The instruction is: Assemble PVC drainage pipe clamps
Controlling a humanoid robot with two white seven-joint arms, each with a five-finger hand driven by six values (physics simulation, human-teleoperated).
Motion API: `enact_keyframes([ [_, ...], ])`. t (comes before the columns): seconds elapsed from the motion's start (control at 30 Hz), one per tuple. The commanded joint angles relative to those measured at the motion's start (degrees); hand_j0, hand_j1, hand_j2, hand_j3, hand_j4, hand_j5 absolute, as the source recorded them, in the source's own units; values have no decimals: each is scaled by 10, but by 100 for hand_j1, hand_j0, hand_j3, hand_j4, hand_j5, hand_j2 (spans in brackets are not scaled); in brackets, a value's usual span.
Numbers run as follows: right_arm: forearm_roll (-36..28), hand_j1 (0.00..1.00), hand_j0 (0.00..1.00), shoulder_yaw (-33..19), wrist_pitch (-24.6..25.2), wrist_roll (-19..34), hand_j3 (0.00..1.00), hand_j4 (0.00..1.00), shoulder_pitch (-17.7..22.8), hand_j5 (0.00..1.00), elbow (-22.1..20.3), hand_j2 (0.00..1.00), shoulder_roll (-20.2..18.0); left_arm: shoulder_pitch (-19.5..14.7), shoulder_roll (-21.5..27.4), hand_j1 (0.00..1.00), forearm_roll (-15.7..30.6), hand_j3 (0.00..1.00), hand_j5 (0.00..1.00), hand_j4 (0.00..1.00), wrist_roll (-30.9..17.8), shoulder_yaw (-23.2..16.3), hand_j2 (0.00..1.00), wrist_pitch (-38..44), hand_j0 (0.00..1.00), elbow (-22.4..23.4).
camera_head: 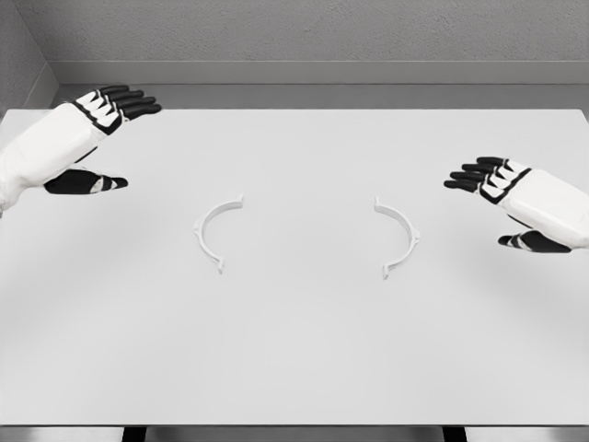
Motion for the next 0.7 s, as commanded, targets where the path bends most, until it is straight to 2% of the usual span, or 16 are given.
enact_keyframes([
  [0.0,-1,100,100,2,1,-1,100,100,1,100,2,100,1,0,-15,100,-4,100,100,100,0,-18,100,0,100,7],
  [0.07,-2,100,100,3,1,0,100,100,0,100,19,100,7,-1,-27,100,-7,100,100,100,0,-22,100,0,100,15],
  [0.1,-2,100,100,3,1,0,100,100,-1,100,31,100,22,-1,-29,100,-7,100,100,100,0,-25,100,0,100,18],
  [0.13,0,100,100,2,2,1,100,100,-4,100,51,100,55,-1,-29,100,-7,100,100,100,0,-26,100,0,100,19],
  [0.2,20,100,100,3,2,39,100,100,-14,100,70,100,83,-2,-33,100,-7,100,100,100,0,-32,100,0,100,19],
  [0.27,44,100,100,15,5,55,100,100,-39,100,89,100,100,-2,-58,100,-7,100,100,100,0,-33,100,0,100,42],
  [0.33,61,100,100,58,17,55,100,100,-79,100,112,100,103,-4,-71,100,-7,100,100,100,0,-34,100,0,100,80],
  [0.4,61,100,100,95,31,55,100,100,-108,100,125,100,104,-7,-88,100,-6,100,100,100,0,-33,100,0,100,95],
  [0.43,61,100,100,101,33,55,100,100,-114,100,126,100,104,-7,-90,100,-7,100,100,100,0,-33,100,0,100,98],
  [0.5,81,100,100,104,32,55,100,100,-120,100,150,100,137,-7,-108,100,-7,100,100,100,0,-34,100,0,100,102],
  [0.67,90,100,100,118,33,63,100,100,-132,100,157,100,153,-7,-115,100,-6,100,100,100,0,-40,100,0,100,107],
])
